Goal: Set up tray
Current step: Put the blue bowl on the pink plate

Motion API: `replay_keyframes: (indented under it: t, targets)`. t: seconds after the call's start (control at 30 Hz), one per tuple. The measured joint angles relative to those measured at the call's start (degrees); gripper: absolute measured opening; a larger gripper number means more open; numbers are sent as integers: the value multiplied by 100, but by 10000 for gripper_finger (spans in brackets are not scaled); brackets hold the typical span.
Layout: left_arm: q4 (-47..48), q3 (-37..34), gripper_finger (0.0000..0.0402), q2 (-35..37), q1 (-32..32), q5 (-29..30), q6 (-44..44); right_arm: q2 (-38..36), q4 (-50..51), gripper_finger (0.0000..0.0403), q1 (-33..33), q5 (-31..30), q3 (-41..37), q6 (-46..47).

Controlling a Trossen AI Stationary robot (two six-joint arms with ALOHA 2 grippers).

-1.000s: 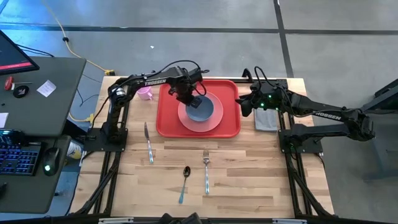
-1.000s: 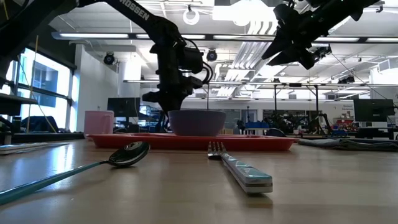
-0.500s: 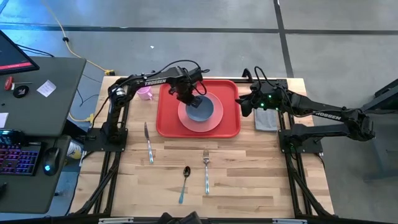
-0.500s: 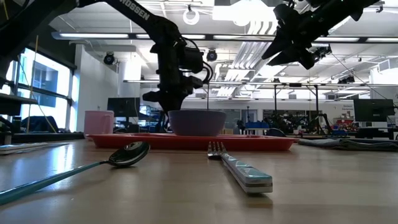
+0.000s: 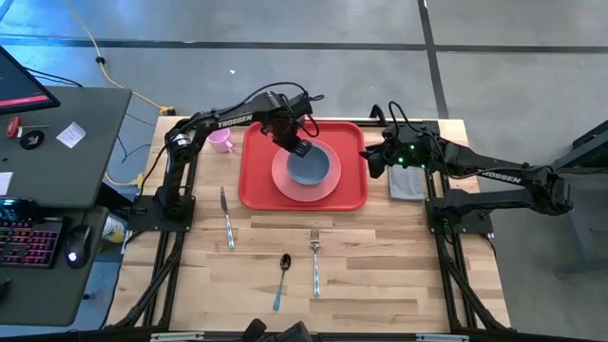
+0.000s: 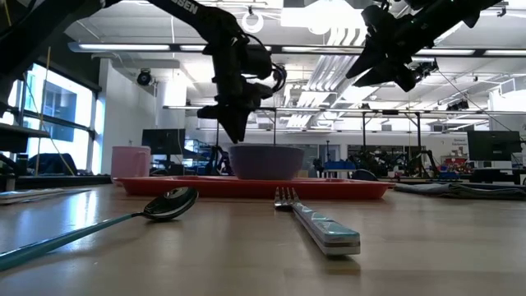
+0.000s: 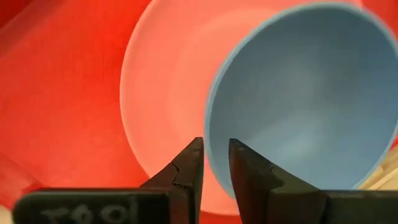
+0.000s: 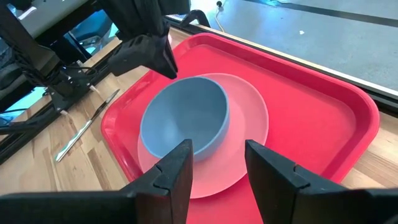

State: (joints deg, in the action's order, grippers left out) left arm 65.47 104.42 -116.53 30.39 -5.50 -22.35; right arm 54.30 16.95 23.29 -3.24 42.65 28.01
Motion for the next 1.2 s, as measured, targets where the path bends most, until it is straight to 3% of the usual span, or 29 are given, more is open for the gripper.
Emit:
replay_keyframes:
  t: [0.1, 0.33, 0.5, 0.9, 1.2]
  targets:
    - [274, -2, 139, -2, 0, 227, 131, 0, 0, 137, -2, 33, 0, 0]
    - [1510, 265, 208, 124, 132, 1606, 767, 0, 2, 137, -4, 206, 0, 0]
    - [1704, 319, 234, 516, 470, 1795, 910, 0, 40, 137, -4, 205, 0, 0]
    - [2442, 315, 213, 734, 1655, 2018, 1216, 358, 313, 137, 49, -64, 0, 143]
    - [2449, 304, 191, 872, 1912, 1808, 1317, 1829, -773, 137, 554, 879, -1, 1060]
